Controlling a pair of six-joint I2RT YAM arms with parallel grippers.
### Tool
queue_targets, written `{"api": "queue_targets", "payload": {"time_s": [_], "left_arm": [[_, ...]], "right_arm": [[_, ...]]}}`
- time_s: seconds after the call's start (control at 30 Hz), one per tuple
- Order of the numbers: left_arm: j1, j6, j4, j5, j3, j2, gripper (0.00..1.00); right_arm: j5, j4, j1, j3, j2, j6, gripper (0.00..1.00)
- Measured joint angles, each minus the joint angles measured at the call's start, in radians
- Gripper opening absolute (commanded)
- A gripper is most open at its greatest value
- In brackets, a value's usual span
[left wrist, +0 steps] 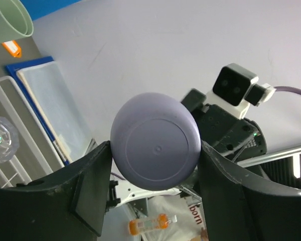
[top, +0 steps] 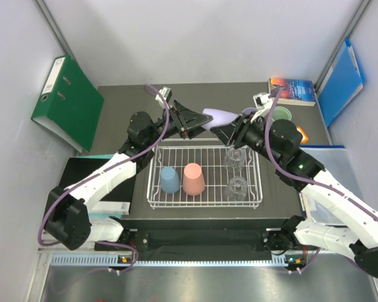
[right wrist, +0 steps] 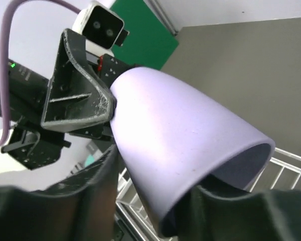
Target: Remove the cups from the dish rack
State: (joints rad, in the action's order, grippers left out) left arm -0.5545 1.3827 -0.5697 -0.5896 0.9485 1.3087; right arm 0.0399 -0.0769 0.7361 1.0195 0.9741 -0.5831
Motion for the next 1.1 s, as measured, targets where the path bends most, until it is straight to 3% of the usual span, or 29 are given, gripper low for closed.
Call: {"api": "queue_targets", "payload": {"time_s": [0.07, 0.1, 0.13, 0.17, 0.23, 0.33, 0.53, 0.67, 0.83, 1.1], "left_arm": [[0.003, 0.015, -0.01, 0.008, -0.003, 0.003, 0.19], [0.005, 0.022, -0.008, 0.017, -0.003, 0.003, 0.36], [0.007, 0.024, -0.005, 0.021, -0.003, 0.003, 0.84], [0.006, 0.022, 0.007, 0.024, -0.002, 0.003, 0.97], [0.005, -0.026, 0.048, 0.027, 0.005, 0.002, 0.99], [0.006, -0.134, 0.233, 0.079, 0.057, -0.003, 0.99], [0.071, -0.299, 0.592, 0.328, 0.193, -0.004, 0.99], [0.086, -0.343, 0.743, 0.458, 0.224, -0.003, 0.99], [0.083, -0.357, 0.914, 0.574, 0.261, 0.014, 0.99], [0.082, -0.373, 1.036, 0.647, 0.266, 0.026, 0.99]], "right_arm": [[0.02, 0.011, 0.007, 0.007, 0.01, -0.015, 0.11], [0.032, 0.023, 0.007, 0.009, 0.011, -0.019, 0.01], [0.039, 0.031, 0.008, 0.01, 0.009, -0.02, 0.0], [0.041, 0.037, 0.01, 0.01, 0.007, -0.017, 0.0], [0.015, 0.024, 0.01, 0.011, 0.003, -0.01, 0.0], [-0.044, -0.029, 0.009, 0.011, -0.002, 0.003, 0.0], [-0.251, -0.283, 0.004, 0.172, 0.033, 0.056, 0.0], [-0.358, -0.487, -0.08, 0.47, 0.219, 0.076, 0.0], [-0.449, -0.77, -0.249, 0.963, 0.642, 0.063, 0.0], [-0.333, -1.026, -0.381, 1.095, 0.972, -0.003, 0.0]]}}
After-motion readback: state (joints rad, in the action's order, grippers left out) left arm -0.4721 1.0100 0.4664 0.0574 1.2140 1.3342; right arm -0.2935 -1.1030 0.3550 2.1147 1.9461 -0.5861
